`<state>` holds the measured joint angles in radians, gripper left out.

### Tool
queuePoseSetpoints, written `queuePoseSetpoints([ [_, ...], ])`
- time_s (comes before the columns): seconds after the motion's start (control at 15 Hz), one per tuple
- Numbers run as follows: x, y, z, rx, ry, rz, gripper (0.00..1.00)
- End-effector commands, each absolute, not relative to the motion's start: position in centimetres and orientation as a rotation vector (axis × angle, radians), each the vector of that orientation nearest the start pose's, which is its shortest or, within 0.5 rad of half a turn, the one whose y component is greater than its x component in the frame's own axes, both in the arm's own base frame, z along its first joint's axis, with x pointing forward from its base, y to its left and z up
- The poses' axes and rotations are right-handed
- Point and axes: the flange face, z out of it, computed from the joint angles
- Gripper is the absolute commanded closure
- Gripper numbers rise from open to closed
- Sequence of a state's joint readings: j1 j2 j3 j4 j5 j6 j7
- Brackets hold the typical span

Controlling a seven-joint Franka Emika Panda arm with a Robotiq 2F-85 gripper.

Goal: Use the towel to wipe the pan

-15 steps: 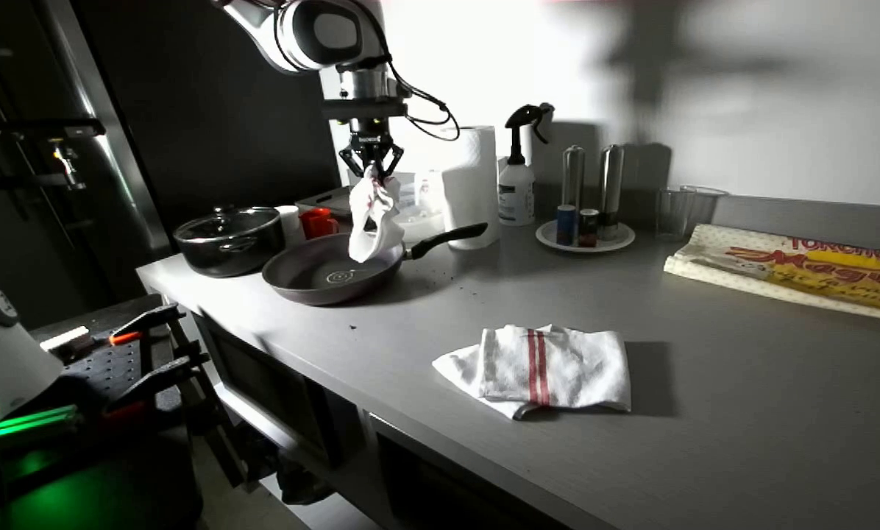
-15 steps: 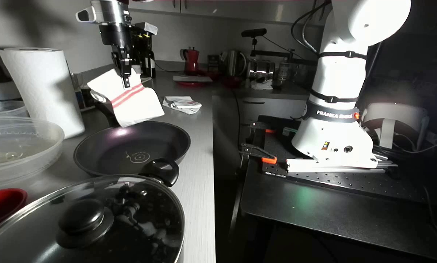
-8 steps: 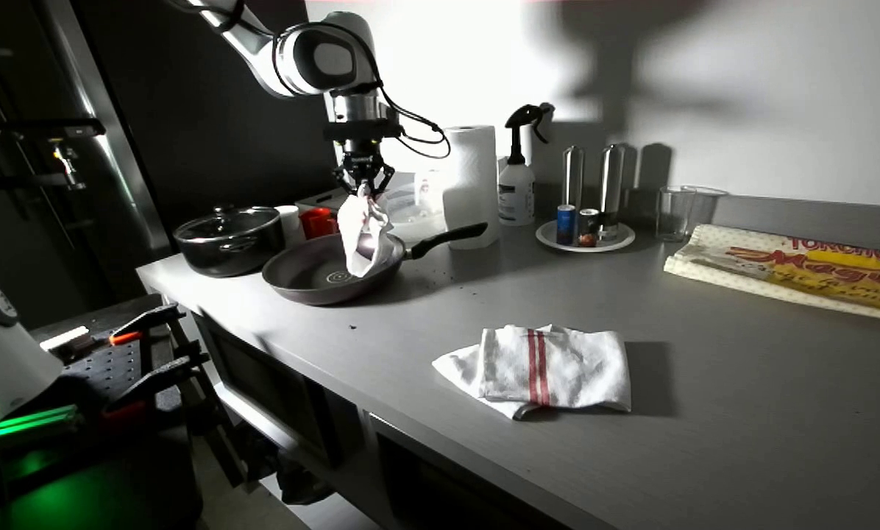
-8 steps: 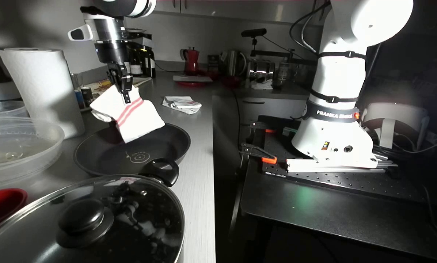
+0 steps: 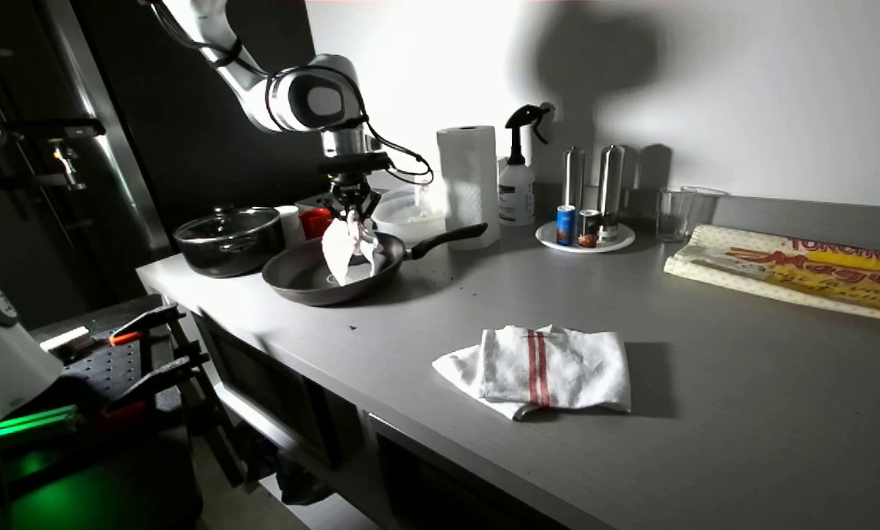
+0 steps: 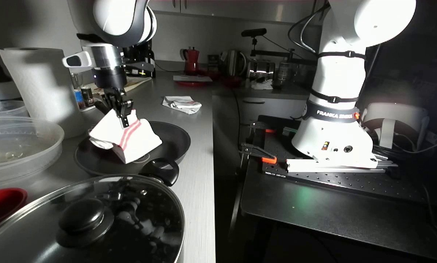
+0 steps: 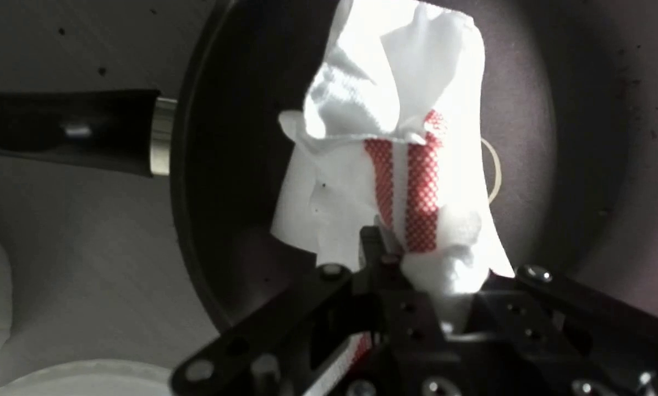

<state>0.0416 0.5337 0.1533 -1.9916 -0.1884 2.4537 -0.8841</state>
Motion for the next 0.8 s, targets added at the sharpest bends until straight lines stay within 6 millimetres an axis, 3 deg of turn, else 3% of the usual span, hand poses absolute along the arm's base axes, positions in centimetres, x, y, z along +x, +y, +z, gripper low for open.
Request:
queuePoseSetpoints([
  [0.0, 59.9, 11.4, 15.7, -2.576, -1.805, 0.052, 0.97],
  [0.4, 60.2, 10.2, 10.2, -2.578, -1.749, 0.048, 0.97],
  [0.73, 60.6, 10.5, 10.3, -2.576, -1.765, 0.022, 0.97],
])
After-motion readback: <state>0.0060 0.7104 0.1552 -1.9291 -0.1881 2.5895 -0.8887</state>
